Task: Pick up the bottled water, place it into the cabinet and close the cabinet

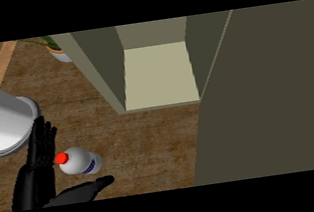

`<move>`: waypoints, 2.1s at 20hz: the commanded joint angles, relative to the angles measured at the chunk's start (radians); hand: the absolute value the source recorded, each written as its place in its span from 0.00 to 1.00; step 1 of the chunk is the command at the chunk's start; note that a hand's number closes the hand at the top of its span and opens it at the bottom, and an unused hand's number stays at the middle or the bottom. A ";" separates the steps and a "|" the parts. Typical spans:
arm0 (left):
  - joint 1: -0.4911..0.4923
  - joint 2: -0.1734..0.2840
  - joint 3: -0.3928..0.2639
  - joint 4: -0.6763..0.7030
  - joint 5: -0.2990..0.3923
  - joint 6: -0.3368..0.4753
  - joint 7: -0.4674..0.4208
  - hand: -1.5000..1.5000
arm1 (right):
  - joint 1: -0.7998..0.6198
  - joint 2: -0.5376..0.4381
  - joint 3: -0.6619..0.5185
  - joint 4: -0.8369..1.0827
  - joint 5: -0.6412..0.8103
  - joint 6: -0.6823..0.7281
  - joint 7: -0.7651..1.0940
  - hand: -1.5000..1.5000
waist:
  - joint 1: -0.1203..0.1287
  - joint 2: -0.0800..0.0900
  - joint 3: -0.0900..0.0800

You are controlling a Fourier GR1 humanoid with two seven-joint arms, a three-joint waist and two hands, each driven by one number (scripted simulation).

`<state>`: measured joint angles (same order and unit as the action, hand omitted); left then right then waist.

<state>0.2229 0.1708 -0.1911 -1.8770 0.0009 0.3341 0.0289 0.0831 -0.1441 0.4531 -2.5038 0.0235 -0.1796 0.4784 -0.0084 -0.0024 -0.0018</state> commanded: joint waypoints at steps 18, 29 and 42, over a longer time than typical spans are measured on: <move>-0.068 -0.076 0.156 0.558 0.082 -0.112 -0.438 0.00 | -0.054 -0.062 0.028 -0.179 0.098 -0.056 0.134 0.00 | 0.000 0.000 0.001; -0.136 -0.078 0.240 0.855 0.144 -0.257 -0.686 0.00 | -0.116 -0.090 -0.045 -0.182 0.037 -0.071 0.187 0.00 | -0.002 0.001 0.000; -0.315 -0.095 0.297 1.005 0.196 -0.312 -0.677 0.00 | -0.032 -0.093 -0.027 -0.143 0.045 -0.084 0.095 0.00 | 0.002 0.001 0.002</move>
<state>-0.0659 0.0928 0.1046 -0.8810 0.1849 0.0320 -0.6589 -0.0021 -0.2181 0.4507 -2.5047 0.0491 -0.2814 0.5462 -0.0102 -0.0018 -0.0007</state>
